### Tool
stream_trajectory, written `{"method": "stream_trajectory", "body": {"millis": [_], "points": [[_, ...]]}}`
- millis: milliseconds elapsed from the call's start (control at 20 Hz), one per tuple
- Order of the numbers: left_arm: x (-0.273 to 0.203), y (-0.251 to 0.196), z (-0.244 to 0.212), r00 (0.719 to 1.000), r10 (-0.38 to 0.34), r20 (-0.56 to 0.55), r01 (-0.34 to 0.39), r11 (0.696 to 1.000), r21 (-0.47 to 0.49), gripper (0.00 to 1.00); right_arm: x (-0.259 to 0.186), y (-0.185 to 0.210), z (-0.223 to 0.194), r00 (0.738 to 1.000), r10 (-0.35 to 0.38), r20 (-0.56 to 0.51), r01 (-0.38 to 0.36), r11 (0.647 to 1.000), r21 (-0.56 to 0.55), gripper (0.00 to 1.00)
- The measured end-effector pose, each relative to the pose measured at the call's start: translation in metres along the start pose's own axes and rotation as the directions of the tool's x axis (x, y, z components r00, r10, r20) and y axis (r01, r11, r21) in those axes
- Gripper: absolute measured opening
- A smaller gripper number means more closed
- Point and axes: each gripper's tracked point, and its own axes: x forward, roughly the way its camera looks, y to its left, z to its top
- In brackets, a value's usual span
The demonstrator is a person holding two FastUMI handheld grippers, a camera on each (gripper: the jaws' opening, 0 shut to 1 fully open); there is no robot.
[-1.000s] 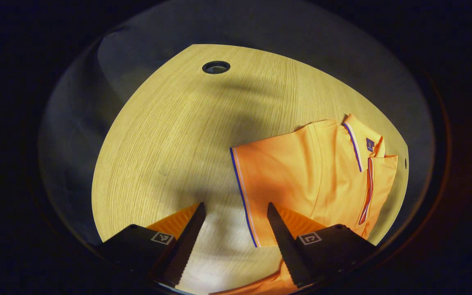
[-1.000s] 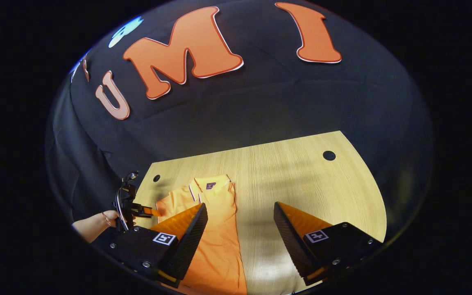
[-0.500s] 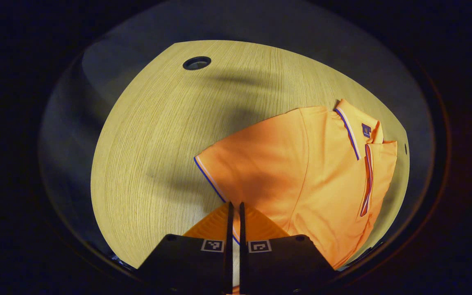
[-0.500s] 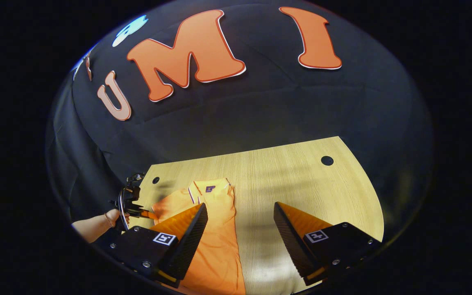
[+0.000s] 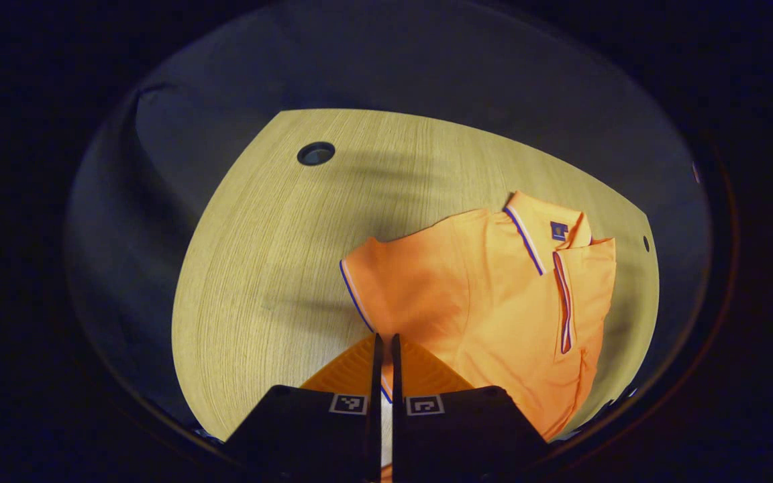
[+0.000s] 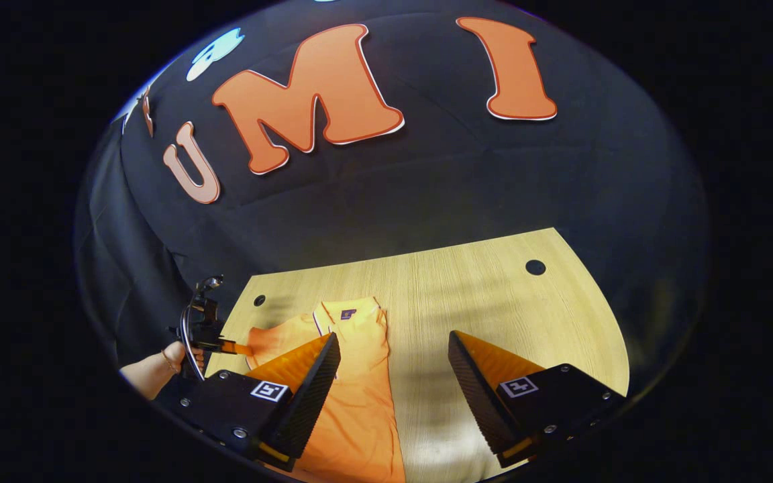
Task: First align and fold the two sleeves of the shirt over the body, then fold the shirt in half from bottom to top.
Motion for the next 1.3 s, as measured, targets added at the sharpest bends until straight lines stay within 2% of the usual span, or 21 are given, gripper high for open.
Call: {"method": "stream_trajectory", "body": {"millis": [300,550,950,1000,1050,1100,1150,1300], "points": [[-0.040,-0.064,0.021,0.998,-0.032,0.062,0.021,0.985,0.172,0.06,-0.008,-0.001,0.002,1.000,0.010,0.020,-0.010,1.000,-0.006,0.99],[-0.037,-0.140,0.011,0.993,-0.110,0.031,0.099,0.962,0.254,0.06,-0.022,-0.017,0.005,0.999,-0.007,0.043,0.007,1.000,-0.005,0.99],[-0.007,-0.235,-0.019,0.977,-0.201,-0.068,0.212,0.937,0.276,0.07,-0.035,-0.050,-0.002,0.998,-0.047,0.038,0.046,0.998,0.040,0.99],[-0.006,-0.245,-0.022,0.971,-0.227,-0.074,0.238,0.934,0.266,0.11,-0.035,-0.052,-0.003,0.998,-0.052,0.036,0.050,0.998,0.044,0.99],[-0.005,-0.251,-0.024,0.968,-0.238,-0.074,0.249,0.934,0.256,0.11,-0.035,-0.053,-0.005,0.998,-0.056,0.032,0.055,0.997,0.046,0.99],[-0.006,-0.260,-0.025,0.960,-0.267,-0.077,0.278,0.929,0.245,0.20,-0.035,-0.054,-0.007,0.998,-0.058,0.028,0.056,0.997,0.047,0.99],[-0.008,-0.265,-0.027,0.956,-0.283,-0.077,0.293,0.926,0.238,0.34,-0.033,-0.054,-0.009,0.998,-0.058,0.022,0.057,0.997,0.048,0.99],[-0.015,-0.264,-0.024,0.957,-0.288,-0.048,0.290,0.923,0.251,0.99,-0.030,-0.051,-0.013,0.998,-0.054,0.013,0.054,0.998,0.045,0.99]]}}
